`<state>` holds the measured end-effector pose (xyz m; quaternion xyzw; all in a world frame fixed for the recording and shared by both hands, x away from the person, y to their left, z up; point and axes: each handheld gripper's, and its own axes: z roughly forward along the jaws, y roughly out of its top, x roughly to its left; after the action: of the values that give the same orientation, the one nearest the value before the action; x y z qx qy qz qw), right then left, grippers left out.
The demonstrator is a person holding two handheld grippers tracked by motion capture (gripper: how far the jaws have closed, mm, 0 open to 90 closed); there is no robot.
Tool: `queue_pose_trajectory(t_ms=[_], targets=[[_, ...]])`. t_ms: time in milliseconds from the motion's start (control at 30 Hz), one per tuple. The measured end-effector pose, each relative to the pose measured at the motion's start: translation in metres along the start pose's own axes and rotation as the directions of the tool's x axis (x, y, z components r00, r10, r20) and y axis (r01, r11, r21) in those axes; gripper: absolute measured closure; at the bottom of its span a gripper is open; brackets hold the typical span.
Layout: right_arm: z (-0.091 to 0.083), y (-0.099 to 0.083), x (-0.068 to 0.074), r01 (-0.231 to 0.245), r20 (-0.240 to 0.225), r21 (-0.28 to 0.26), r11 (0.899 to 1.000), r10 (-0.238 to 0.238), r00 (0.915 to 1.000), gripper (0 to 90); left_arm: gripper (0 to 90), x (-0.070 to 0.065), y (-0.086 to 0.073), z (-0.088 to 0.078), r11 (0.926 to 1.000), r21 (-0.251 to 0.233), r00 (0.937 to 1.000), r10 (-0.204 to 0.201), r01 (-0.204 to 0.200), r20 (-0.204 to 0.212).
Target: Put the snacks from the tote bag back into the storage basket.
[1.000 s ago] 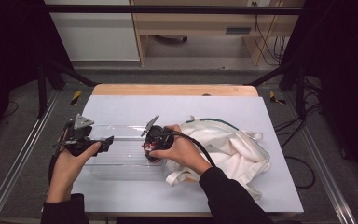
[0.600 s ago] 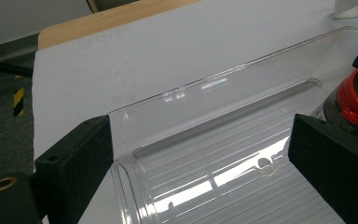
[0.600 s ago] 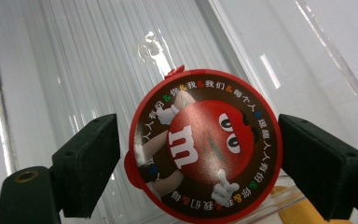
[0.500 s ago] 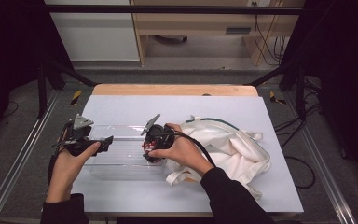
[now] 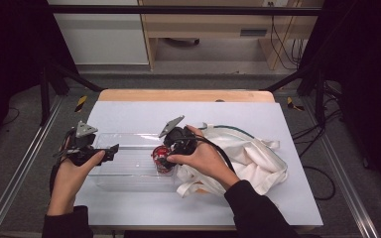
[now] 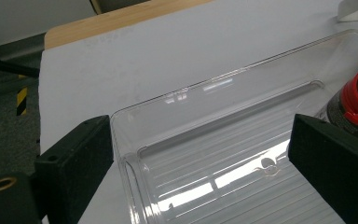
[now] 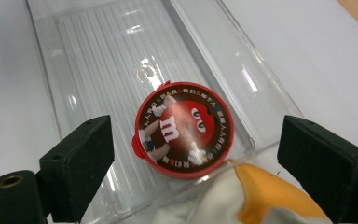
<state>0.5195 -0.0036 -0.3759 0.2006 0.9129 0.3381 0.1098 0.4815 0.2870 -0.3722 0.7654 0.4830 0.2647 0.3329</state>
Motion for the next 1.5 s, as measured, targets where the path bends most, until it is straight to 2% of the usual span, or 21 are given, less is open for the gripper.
queue_pose_trajectory(t_ms=[233, 367, 467, 667, 733, 833, 900, 967, 1033, 1300, 1500], targets=[[-0.035, -0.015, -0.013, -0.053, 0.063, -0.077, 0.996, 0.058, 0.9963, 10.7, 6.4, -0.002, 0.000, 0.000, 1.0000, 0.002, 0.9999, 0.007, -0.007, -0.008], [-0.056, -0.025, -0.022, -0.062, 0.096, -0.115, 0.991, 0.074, 0.9927, 10.4, 6.5, -0.003, 0.001, -0.001, 0.9999, 0.000, 0.9999, 0.012, -0.012, -0.009], [-0.074, -0.034, -0.028, -0.085, 0.130, -0.145, 0.986, 0.104, 0.9860, 10.2, 6.5, -0.003, 0.001, -0.001, 0.9999, 0.002, 0.9998, 0.016, -0.016, -0.010], [-0.100, -0.055, -0.037, -0.116, 0.168, -0.179, 0.977, 0.146, 0.9750, 10.0, 6.4, -0.005, 0.002, -0.001, 0.9996, 0.006, 0.9995, 0.027, -0.027, -0.016], [-0.108, -0.065, -0.039, -0.134, 0.194, -0.194, 0.972, 0.172, 0.9659, 10.7, 6.5, -0.006, 0.003, -0.001, 0.9996, 0.004, 0.9994, 0.029, -0.029, -0.016], [-0.115, -0.078, -0.042, -0.146, 0.236, -0.189, 0.971, 0.189, 0.9531, 10.9, 6.4, -0.007, 0.003, -0.001, 0.9993, 0.011, 0.9992, 0.036, -0.036, -0.018], [-0.120, -0.086, -0.045, -0.173, 0.237, -0.206, 0.963, 0.221, 0.9461, 11.0, 6.4, -0.008, 0.003, 0.000, 0.9992, 0.013, 0.9991, 0.038, -0.038, -0.020], [-0.124, -0.094, -0.048, -0.187, 0.244, -0.212, 0.959, 0.237, 0.9402, 11.0, 6.3, -0.007, 0.003, 0.000, 0.9992, 0.013, 0.9991, 0.037, -0.037, -0.021], [-0.128, -0.101, -0.049, -0.194, 0.248, -0.211, 0.958, 0.245, 0.9374, 10.8, 6.4, -0.007, 0.002, 0.000, 0.9993, 0.014, 0.9992, 0.034, -0.033, -0.020], [-0.148, -0.132, -0.052, -0.235, 0.269, -0.229, 0.945, 0.294, 0.9174, 10.7, 6.4, -0.006, 0.001, 0.001, 0.9994, 0.018, 0.9993, 0.031, -0.031, -0.021], [-0.158, -0.156, -0.054, -0.267, 0.287, -0.234, 0.935, 0.328, 0.8998, 10.6, 6.3, -0.004, -0.001, 0.003, 0.9993, 0.028, 0.9996, 0.026, -0.025, -0.015]])
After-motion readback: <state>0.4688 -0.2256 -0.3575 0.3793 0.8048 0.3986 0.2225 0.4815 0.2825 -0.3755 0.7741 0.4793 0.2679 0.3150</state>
